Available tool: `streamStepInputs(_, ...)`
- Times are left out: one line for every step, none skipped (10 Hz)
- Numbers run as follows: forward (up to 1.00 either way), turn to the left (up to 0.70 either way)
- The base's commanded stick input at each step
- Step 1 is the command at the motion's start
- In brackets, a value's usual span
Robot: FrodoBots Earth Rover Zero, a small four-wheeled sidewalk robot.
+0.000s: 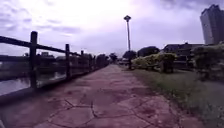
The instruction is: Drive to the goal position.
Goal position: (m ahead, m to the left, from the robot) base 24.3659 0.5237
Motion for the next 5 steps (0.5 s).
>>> streamStepInputs(1.0,0.0)
streamStepInputs(1.0,0.0)
streamStepInputs(1.0,0.0)
streamStepInputs(1.0,0.0)
streamStepInputs(1.0,0.0)
